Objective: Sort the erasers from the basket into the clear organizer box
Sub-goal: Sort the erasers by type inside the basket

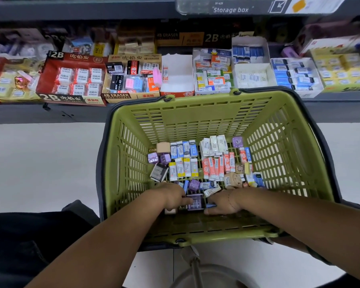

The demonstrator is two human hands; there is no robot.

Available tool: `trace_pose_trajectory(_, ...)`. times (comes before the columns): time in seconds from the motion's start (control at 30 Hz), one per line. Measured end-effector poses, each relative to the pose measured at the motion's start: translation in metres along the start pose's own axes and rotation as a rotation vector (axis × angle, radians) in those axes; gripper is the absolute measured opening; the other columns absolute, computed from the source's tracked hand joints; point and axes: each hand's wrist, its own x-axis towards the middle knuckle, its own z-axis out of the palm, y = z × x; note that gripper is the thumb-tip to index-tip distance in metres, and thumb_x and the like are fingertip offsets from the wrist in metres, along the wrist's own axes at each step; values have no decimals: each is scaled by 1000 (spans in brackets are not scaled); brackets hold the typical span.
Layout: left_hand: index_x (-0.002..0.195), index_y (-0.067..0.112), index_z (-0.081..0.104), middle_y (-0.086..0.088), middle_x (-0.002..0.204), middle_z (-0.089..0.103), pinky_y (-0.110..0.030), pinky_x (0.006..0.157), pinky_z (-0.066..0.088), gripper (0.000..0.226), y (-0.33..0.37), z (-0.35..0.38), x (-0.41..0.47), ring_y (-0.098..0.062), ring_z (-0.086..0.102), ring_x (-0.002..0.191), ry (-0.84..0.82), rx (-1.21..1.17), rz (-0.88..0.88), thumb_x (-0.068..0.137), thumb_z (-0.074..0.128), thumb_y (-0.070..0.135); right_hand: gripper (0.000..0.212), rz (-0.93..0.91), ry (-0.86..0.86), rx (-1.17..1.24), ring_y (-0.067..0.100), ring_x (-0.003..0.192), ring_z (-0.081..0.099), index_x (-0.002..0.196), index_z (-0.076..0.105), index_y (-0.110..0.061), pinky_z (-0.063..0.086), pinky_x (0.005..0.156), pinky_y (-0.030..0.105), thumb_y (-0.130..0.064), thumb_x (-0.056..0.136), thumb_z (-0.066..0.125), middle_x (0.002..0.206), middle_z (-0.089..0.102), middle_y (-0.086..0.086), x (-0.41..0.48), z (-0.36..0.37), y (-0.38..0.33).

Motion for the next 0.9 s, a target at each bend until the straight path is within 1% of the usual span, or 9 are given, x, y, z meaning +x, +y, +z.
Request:
trace_pose_trajectory(0.17, 100, 10, 65, -9, 81, 65, -32, 68, 43, 63, -1, -2, 1, -25, 65, 83, -8, -17, -21, 95, 32, 64, 78, -7, 21, 13, 29, 130, 42, 144, 32, -17, 35, 105, 40, -72, 89, 27, 147, 38, 8, 1, 3, 3)
trace_pose_trajectory(0.3, 94, 12, 61, -11, 86, 64, -34, 73, 46, 60, -1, -5, 0, -24, 62, 80, 19, -101, -30, 95, 31, 64, 75, 2, 69, -40, 28, 112, 55, 130, 47, -14, 45, 95, 38, -73, 87, 29, 130, 53, 11, 1, 2, 2)
trace_pose_trajectory(0.37, 94, 14, 57, -10, 94, 59, -32, 73, 42, 56, 0, -8, -2, -22, 57, 85, 47, -215, -26, 95, 32, 63, 75, 15, 87, -53, 27, 104, 58, 122, 53, -13, 48, 92, 39, -75, 85, 30, 120, 59, 10, 0, 2, 3)
trace_pose_trajectory(0.43, 117, 12, 59, -12, 122, 57, -31, 86, 40, 61, 1, -12, -4, -23, 55, 109, 73, -382, -25, 95, 33, 63, 77, 19, 86, 36, 26, 101, 59, 119, 57, -12, 48, 91, 37, -76, 84, 31, 117, 60, 11, -2, 0, 5)
trace_pose_trajectory(0.5, 133, 11, 52, -10, 137, 52, -32, 96, 39, 65, 2, -17, -8, -23, 51, 121, 117, -592, -42, 95, 35, 61, 82, 15, 93, 211, 24, 108, 56, 125, 55, -9, 45, 93, 34, -76, 84, 30, 125, 56, 12, -8, -6, 9)
trace_pose_trajectory(0.63, 130, 7, 55, -6, 119, 63, -30, 92, 45, 57, 10, -24, -12, -18, 58, 103, 203, -1109, -97, 98, 38, 52, 82, -49, 115, 911, 26, 131, 41, 145, 36, -15, 37, 105, 42, -70, 84, 40, 147, 38, 9, -21, -21, 15)
trace_pose_trajectory(0.7, 121, 10, 59, -3, 108, 65, -31, 91, 44, 58, 22, -25, -16, -17, 60, 98, 204, -1348, -91, 96, 37, 57, 74, -137, 70, 1278, 20, 98, 63, 126, 54, -15, 48, 81, 35, -69, 76, 50, 116, 63, 8, -29, -28, 14)
trace_pose_trajectory(0.77, 105, 17, 64, -1, 95, 69, -33, 87, 46, 55, 38, -25, -20, -16, 63, 85, 172, -1611, -65, 91, 39, 65, 58, -211, 59, 1499, 15, 61, 62, 93, 64, -12, 48, 58, 24, -66, 74, 54, 79, 67, 6, -37, -35, 6)
trace_pose_trajectory(0.9, 103, 17, 67, -4, 96, 72, -35, 81, 53, 57, 67, -35, -25, -19, 67, 85, 100, -1974, 75, 84, 48, 67, 47, -273, 163, 1807, 15, 52, 61, 81, 62, -13, 50, 53, 22, -55, 90, 45, 69, 66, 5, -44, -48, -11)
